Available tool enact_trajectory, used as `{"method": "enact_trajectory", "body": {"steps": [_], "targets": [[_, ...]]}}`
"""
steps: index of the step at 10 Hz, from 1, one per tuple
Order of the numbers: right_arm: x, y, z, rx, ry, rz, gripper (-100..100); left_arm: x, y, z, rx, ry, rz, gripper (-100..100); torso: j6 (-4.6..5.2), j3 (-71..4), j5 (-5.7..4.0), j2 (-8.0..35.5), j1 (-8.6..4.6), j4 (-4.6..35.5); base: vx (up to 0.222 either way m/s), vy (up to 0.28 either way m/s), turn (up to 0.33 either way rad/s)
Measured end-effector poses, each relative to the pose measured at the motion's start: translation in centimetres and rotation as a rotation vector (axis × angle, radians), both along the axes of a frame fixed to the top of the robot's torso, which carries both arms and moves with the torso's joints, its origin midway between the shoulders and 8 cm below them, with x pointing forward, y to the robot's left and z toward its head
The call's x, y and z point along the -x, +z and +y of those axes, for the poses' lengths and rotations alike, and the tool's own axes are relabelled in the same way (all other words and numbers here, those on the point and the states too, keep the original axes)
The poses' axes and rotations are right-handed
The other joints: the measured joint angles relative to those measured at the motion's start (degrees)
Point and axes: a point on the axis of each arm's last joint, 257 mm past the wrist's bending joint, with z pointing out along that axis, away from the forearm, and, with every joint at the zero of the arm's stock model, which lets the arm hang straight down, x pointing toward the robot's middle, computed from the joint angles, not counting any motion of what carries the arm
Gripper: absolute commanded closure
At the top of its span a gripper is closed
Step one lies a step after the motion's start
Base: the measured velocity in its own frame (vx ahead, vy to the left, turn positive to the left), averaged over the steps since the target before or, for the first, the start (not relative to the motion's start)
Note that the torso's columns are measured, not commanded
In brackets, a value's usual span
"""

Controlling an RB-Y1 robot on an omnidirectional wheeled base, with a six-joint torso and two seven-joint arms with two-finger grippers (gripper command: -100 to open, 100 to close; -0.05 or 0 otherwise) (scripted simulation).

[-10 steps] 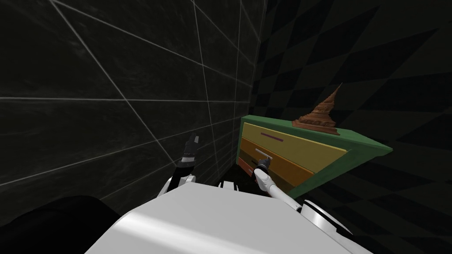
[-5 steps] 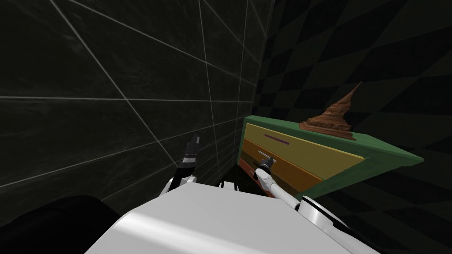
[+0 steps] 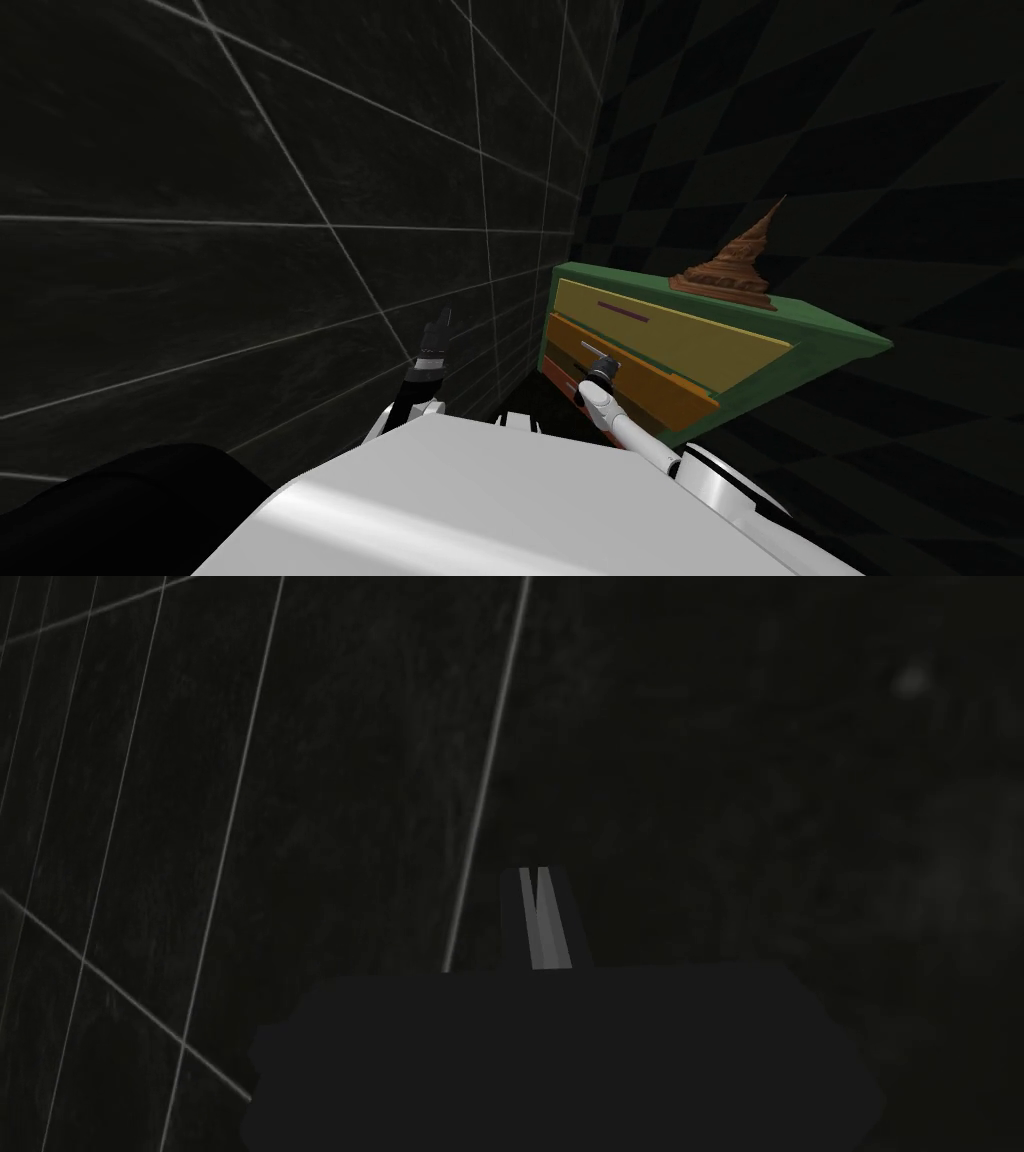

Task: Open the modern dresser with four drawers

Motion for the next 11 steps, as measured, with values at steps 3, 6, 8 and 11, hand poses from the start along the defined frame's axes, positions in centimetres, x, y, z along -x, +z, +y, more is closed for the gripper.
{"method": "enact_trajectory", "body": {"steps": [3,6,8,11], "targets": [[-0.4,-0.2,0.8,-0.005,0.008,0.007,100,0.0,0.0,0.0,0.000,0.000,0.000,0,0.13,-0.19,0.21,-0.29,-0.24,0.18,-0.115,0.096,-0.018],[-0.6,0.0,1.1,0.000,0.012,0.005,-100,0.0,0.0,0.0,0.000,0.000,0.000,0,0.05,-0.06,0.08,-0.09,-0.03,0.03,-0.121,0.111,0.068],[0.6,0.3,-2.9,0.000,-0.043,0.012,-100,0.0,0.0,0.0,0.000,0.000,0.000,0,0.11,-0.05,0.23,-0.03,-0.24,0.25,-0.080,0.022,0.258],[1.0,0.5,-5.5,0.007,-0.084,0.021,-100,0.0,0.0,0.0,0.000,0.000,0.000,0,0.14,0.04,0.37,0.15,0.17,0.31,-0.041,0.024,0.175]]}}
